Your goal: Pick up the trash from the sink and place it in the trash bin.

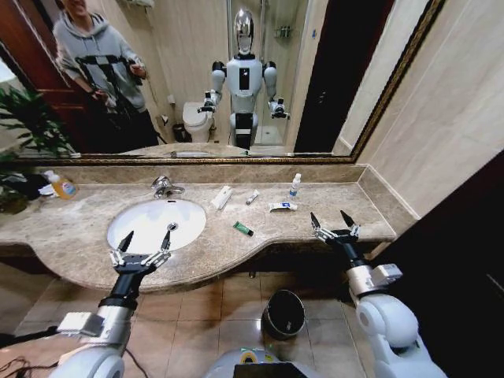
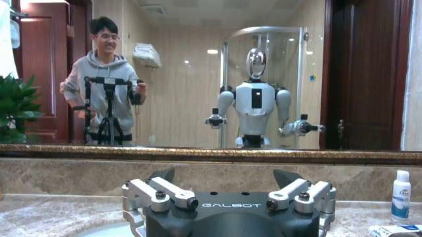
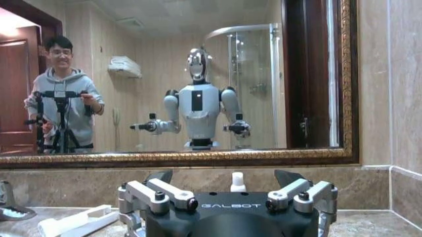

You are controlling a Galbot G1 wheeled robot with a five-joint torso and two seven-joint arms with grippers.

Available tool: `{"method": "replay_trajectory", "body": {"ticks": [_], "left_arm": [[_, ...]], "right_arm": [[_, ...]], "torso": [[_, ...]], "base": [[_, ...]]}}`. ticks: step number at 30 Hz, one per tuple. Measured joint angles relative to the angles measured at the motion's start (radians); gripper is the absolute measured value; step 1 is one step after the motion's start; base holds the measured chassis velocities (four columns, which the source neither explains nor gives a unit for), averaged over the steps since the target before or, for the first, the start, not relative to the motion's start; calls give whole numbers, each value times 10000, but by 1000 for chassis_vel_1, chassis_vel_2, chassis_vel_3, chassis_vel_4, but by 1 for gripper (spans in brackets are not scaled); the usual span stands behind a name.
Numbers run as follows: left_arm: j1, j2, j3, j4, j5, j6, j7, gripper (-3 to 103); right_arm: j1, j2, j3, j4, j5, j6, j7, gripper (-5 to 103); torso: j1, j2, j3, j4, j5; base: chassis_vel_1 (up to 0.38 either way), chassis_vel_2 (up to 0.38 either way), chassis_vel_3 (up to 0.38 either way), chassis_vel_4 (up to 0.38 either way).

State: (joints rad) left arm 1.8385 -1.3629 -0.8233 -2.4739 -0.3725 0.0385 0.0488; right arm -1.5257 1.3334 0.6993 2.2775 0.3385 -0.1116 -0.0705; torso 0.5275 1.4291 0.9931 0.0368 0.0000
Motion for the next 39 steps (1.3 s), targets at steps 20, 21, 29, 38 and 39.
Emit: {"method": "replay_trajectory", "body": {"ticks": [20,21,29,38,39], "left_arm": [[0,0,0,0,0,0,0,100],[1,0,1,0,0,0,0,100],[0,0,0,0,0,0,0,100],[0,0,-1,0,0,0,-1,100],[1,0,0,0,0,0,0,100]], "right_arm": [[861,-653,-335,-1547,-1664,623,-130,100],[1115,-857,-441,-1892,-1995,782,-149,100],[2439,-1821,-1420,-3457,-2627,958,-179,100],[4439,-2619,-3160,-4870,-2387,84,-178,100],[4819,-2662,-3565,-5165,-2393,-19,-137,100]], "torso": [[0,0,0,-1,1],[0,0,0,-1,0],[1,0,1,0,3],[2,-1,1,1,2],[2,-1,1,1,-1]], "base": [[0,0,0,0],[0,0,0,0],[0,0,0,0],[0,0,0,0],[0,0,0,0]]}}
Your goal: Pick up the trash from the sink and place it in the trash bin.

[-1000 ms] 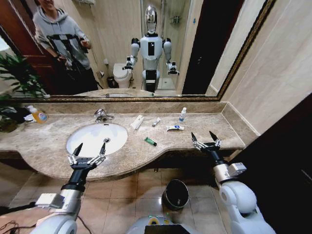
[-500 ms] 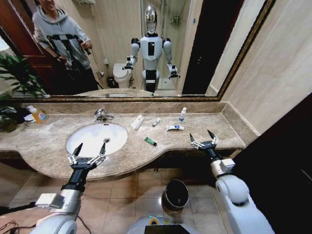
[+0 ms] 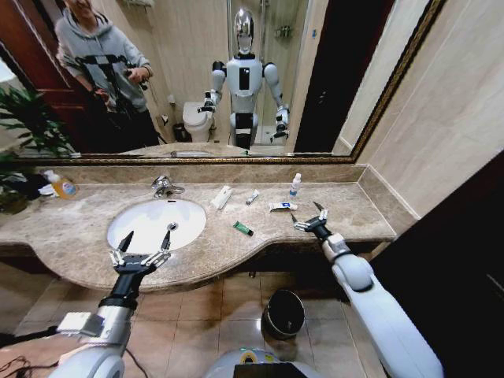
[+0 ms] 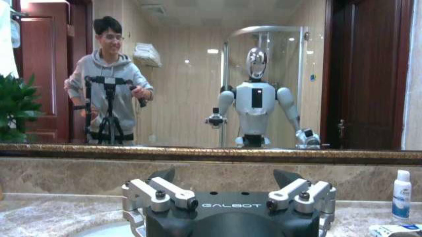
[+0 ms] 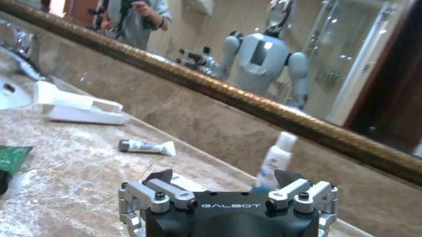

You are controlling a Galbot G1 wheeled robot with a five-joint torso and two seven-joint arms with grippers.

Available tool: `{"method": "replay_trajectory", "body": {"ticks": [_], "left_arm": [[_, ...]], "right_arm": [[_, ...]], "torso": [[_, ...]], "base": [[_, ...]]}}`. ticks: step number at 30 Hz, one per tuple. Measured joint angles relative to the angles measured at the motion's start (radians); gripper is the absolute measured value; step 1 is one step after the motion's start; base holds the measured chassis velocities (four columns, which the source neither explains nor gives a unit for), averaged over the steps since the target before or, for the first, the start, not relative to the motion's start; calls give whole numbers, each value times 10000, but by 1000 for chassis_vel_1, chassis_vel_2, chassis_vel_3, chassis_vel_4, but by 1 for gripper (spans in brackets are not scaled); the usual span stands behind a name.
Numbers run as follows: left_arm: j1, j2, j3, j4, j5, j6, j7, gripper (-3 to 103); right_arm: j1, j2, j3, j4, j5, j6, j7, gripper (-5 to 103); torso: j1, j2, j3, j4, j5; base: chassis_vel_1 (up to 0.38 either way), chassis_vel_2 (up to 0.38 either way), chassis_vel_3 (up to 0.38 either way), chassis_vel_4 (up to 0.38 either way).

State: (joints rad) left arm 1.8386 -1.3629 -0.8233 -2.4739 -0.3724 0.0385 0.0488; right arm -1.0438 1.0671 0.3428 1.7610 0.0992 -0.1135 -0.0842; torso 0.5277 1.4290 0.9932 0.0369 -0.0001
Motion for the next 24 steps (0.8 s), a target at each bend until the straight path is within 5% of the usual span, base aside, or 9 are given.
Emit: {"method": "replay_trajectory", "body": {"ticks": [7,24], "left_arm": [[0,0,0,0,0,0,1,100],[0,0,0,0,0,0,0,100]], "right_arm": [[1060,213,-1074,-1217,-23,-29,140,100],[2325,251,-1633,-2532,100,255,-16,100]], "torso": [[-1,0,0,0,2],[-2,0,-1,-1,1]], "base": [[0,0,0,0],[0,0,0,0]]}}
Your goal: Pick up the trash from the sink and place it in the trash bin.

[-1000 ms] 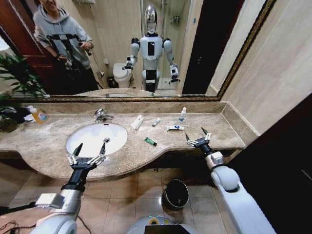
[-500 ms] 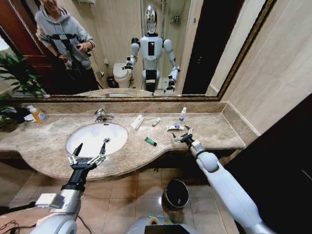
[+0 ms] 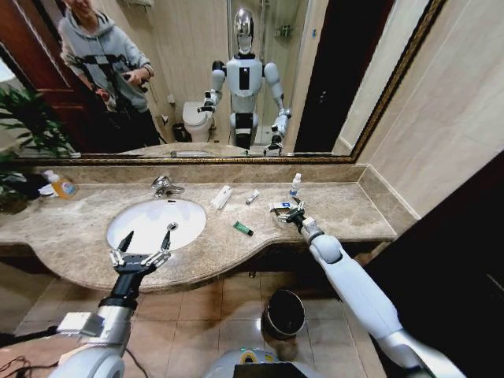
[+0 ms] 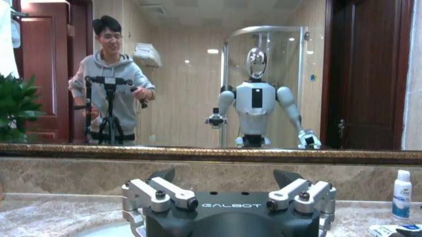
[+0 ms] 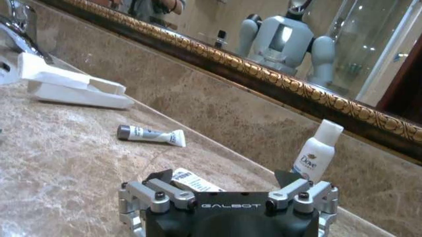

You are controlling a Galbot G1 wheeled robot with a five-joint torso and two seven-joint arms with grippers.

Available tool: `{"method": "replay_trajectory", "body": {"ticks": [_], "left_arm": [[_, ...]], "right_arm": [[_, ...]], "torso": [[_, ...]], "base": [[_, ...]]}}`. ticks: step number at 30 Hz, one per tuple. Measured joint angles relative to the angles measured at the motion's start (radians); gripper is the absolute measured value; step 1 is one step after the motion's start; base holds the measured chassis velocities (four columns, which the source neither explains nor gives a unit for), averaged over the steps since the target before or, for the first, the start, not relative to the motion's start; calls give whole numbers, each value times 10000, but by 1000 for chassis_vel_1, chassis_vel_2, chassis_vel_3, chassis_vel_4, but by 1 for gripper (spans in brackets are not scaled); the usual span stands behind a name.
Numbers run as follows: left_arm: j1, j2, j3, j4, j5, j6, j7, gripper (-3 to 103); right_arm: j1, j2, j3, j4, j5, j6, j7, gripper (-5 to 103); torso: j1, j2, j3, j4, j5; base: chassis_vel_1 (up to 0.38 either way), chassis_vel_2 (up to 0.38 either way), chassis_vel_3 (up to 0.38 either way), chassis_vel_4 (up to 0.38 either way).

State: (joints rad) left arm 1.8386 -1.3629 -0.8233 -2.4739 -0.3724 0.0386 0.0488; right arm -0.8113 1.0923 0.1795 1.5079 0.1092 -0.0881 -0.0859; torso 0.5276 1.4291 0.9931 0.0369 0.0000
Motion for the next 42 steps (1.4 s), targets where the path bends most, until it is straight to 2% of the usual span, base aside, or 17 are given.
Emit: {"method": "replay_trajectory", "body": {"ticks": [11,25,27,32,34,36,37,38,39,42], "left_arm": [[0,0,0,0,0,0,0,100],[0,0,0,0,0,0,0,100],[0,0,0,0,0,-1,0,100],[0,0,0,0,0,-1,0,100],[0,0,0,0,0,0,0,100],[0,0,0,0,0,0,0,100],[0,0,0,0,0,-1,0,100],[0,0,0,0,0,0,0,100],[0,0,0,0,0,0,0,100],[0,0,0,0,0,0,0,100]], "right_arm": [[-138,-237,226,-422,66,355,-234,100],[625,-71,-95,-1232,-198,666,-124,99],[681,-43,-194,-1372,-239,750,-221,92],[789,3,-270,-1422,-224,777,-324,83],[847,19,-273,-1422,-241,771,-420,72],[851,19,-276,-1422,-241,769,-425,72],[873,11,-297,-1422,-241,757,-477,61],[875,5,-300,-1422,-240,739,-519,56],[875,5,-300,-1422,-240,739,-519,56],[855,-4,-347,-1440,-75,753,-556,40]], "torso": [[-1,1,-1,-3,0],[0,1,0,-1,0],[0,1,0,-1,0],[0,1,0,0,0],[0,1,0,0,0],[0,1,0,0,0],[0,1,0,0,-1],[0,1,0,0,0],[0,1,0,0,0],[0,1,0,-1,0]], "base": [[0,0,0,0],[0,0,0,0],[0,0,0,0],[0,0,0,0],[0,0,0,0],[0,0,0,0],[0,0,0,0],[0,0,0,0],[0,0,0,0],[0,0,0,0]]}}
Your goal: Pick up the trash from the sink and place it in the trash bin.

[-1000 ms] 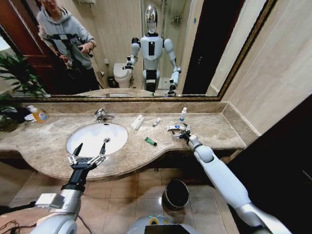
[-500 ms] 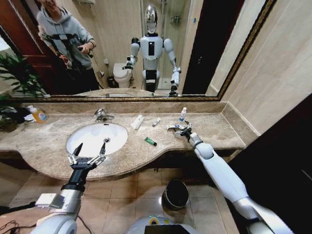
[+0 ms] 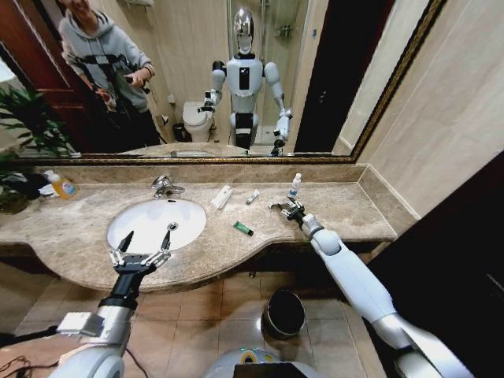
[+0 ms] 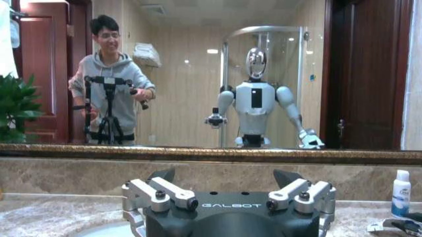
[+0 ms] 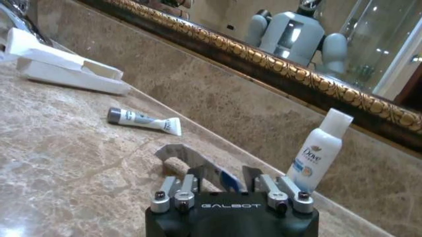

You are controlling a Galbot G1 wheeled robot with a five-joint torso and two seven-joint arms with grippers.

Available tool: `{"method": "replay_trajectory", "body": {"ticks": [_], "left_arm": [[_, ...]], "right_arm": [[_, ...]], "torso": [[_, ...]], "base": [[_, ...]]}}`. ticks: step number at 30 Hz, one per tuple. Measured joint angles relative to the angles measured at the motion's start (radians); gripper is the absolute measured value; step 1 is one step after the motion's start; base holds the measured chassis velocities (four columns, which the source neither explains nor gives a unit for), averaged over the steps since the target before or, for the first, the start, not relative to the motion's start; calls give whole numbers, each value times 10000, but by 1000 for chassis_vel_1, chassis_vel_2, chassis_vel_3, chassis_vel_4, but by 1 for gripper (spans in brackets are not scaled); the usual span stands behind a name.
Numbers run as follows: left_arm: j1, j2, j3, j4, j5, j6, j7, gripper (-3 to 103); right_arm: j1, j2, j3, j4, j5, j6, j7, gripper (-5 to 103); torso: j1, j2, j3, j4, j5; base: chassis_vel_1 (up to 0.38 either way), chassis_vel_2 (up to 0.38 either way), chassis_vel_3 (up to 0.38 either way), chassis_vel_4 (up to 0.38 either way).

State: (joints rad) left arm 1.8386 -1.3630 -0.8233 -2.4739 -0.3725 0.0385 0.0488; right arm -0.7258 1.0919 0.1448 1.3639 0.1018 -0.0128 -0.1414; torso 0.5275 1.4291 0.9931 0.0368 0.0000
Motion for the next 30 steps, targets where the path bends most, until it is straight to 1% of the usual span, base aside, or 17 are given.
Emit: {"method": "replay_trajectory", "body": {"ticks": [1,2,3,5,6,9,10,11,12,16,19,21,25,29,30], "left_arm": [[0,0,0,0,0,0,0,100],[0,0,0,0,0,0,0,100],[0,0,0,0,1,0,0,100],[0,0,0,0,0,0,0,100],[0,0,0,0,0,0,0,100],[0,0,0,0,0,0,0,100],[0,0,0,0,0,0,0,100],[0,0,0,0,0,0,0,100],[0,0,0,0,0,0,0,100],[0,0,0,0,0,0,0,100],[0,0,0,0,0,0,0,100],[0,0,0,0,0,0,0,100],[0,0,0,0,0,0,0,100],[0,1,0,0,0,0,0,100],[0,1,0,0,0,0,0,100]], "right_arm": [[0,0,0,0,0,0,0,40],[-14,-8,-15,0,10,-2,-22,34],[-30,-22,-38,0,12,-6,-34,34],[-73,-59,-102,1,23,-12,-48,24],[-73,-59,-102,1,23,-12,-48,24],[-111,-119,-148,18,53,-17,-47,8],[-111,-119,-148,18,53,-17,-47,8],[-114,-123,-137,25,83,-17,-30,3],[-118,-129,-103,38,116,-17,1,1],[-198,-170,67,160,203,-1,99,0],[-519,-269,611,575,-114,286,81,0],[-639,-329,743,739,-127,310,92,0],[-1077,-584,1098,1283,15,354,154,0],[-2011,-1016,1929,2330,616,229,167,0],[-2011,-1016,1929,2330,616,229,167,0]], "torso": [[0,0,0,0,0],[0,0,0,0,0],[0,0,0,0,-1],[0,0,0,0,0],[0,0,0,0,0],[0,0,0,0,0],[0,0,0,0,0],[0,0,0,0,1],[0,0,0,0,1],[0,0,0,1,1],[0,0,0,1,0],[0,0,0,0,0],[0,0,0,0,2],[1,0,0,1,3],[1,0,0,1,3]], "base": [[0,0,0,0],[0,0,0,0],[0,0,0,0],[0,0,0,0],[0,0,0,0],[0,0,0,0],[0,0,0,0],[0,0,0,0],[0,0,0,0],[0,0,0,0],[0,0,0,0],[0,0,0,0],[0,0,0,0],[0,0,0,0],[0,0,0,0]]}}
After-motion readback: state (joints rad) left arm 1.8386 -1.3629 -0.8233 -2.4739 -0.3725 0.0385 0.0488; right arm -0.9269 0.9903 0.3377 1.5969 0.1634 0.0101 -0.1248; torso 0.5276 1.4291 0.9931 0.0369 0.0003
